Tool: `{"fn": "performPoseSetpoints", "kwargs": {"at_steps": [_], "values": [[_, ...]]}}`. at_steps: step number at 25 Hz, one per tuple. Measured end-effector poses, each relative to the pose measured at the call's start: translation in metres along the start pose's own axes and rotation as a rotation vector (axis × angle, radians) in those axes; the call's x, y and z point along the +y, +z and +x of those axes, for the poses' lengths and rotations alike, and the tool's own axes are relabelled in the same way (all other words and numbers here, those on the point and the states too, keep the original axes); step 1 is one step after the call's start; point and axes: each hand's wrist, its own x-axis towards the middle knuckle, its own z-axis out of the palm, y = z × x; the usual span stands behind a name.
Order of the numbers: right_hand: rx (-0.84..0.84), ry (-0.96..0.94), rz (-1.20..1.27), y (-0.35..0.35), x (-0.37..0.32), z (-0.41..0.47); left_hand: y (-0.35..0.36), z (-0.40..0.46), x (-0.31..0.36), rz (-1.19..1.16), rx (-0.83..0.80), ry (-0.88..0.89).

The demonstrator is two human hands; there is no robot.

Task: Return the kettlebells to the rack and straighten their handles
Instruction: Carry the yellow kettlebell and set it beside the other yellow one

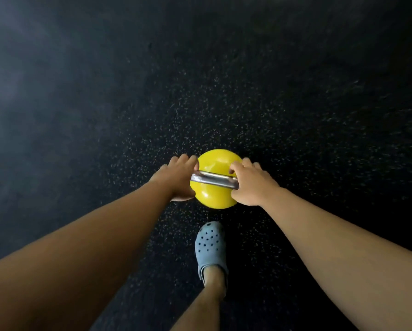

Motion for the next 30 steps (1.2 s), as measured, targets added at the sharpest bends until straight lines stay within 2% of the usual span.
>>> {"fn": "performPoseSetpoints", "kwargs": {"at_steps": [3, 8, 11, 16, 24, 30], "values": [[-0.023, 0.014, -0.006, 0.026, 0.008, 0.025, 0.028, 0.032, 0.0, 0.066, 0.022, 0.08], [0.026, -0.041, 0.142, 0.031, 0.022, 0.035, 0.025, 0.052, 0.009, -0.051, -0.014, 0.168], [0.045, -0.037, 0.202, 0.033, 0.032, 0.013, 0.016, 0.046, 0.03, 0.046, -0.073, 0.206], [0.214, 0.053, 0.324, 0.023, 0.073, -0.064, -0.012, 0.028, 0.106, 0.207, -0.068, 0.361], [0.409, 0.354, 0.487, 0.015, 0.216, -0.271, -0.027, -0.027, 0.361, 0.502, -0.078, 0.705], [0.655, 0.603, 0.515, 0.017, 0.348, -0.479, -0.012, -0.098, 0.614, 0.631, -0.057, 1.022]]}}
